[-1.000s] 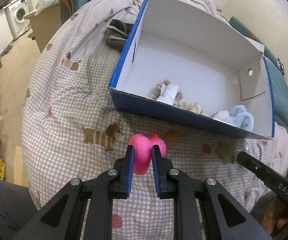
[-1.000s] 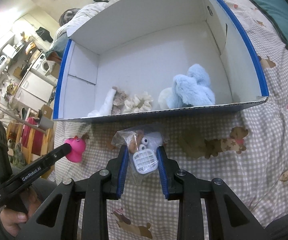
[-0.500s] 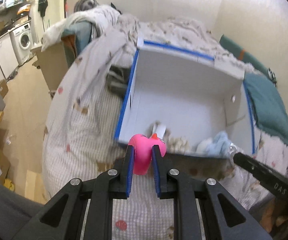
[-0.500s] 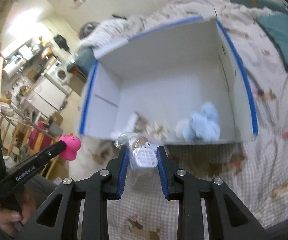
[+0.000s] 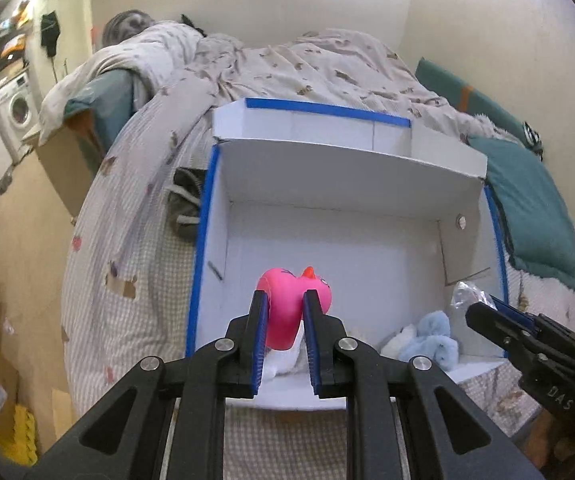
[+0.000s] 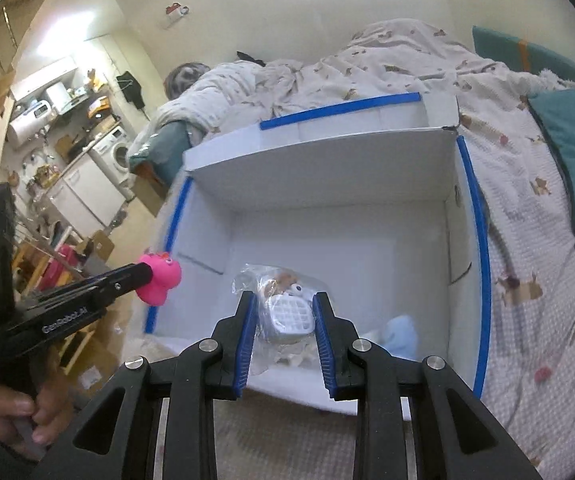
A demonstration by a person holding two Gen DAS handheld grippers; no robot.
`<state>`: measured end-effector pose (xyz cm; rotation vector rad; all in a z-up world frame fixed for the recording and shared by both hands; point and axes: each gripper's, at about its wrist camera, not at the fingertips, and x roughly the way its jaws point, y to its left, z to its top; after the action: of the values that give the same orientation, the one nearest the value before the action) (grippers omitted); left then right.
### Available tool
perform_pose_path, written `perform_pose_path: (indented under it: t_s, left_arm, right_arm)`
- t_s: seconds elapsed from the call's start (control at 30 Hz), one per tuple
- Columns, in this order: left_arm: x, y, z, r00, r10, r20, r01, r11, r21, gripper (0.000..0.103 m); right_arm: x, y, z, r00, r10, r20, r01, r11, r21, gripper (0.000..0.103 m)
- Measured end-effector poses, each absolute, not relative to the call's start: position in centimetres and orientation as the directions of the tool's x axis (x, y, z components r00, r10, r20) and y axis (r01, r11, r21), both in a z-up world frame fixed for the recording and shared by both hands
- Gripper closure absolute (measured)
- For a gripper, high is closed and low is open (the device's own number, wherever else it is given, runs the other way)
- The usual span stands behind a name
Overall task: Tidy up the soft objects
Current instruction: 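Carry the duck and bag into the box and open the left gripper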
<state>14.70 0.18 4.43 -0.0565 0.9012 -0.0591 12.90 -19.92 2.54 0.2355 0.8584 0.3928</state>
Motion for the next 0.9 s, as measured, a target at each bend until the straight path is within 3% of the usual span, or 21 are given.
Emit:
perform_pose_path:
  t_s: [0.43, 0.9]
  left_arm:
    - [16.5, 0.0, -1.5, 0.574, -0.060, -0.817, 0.002, 0.997, -0.072, 0.087]
    - [16.3, -1.0, -3.1, 0.562, -0.038, -0.827, 0.032, 0.999, -0.024, 0.087]
  right_arm:
    - [15.1, -21.4, -2.3, 0.538, 0.409, -0.737, -0.140, 0.905, 0.401, 0.073]
    - [14.3, -19.2, -2.9, 0.517, 0.391, -0.762, -0.205, 0.920, 0.333, 0.073]
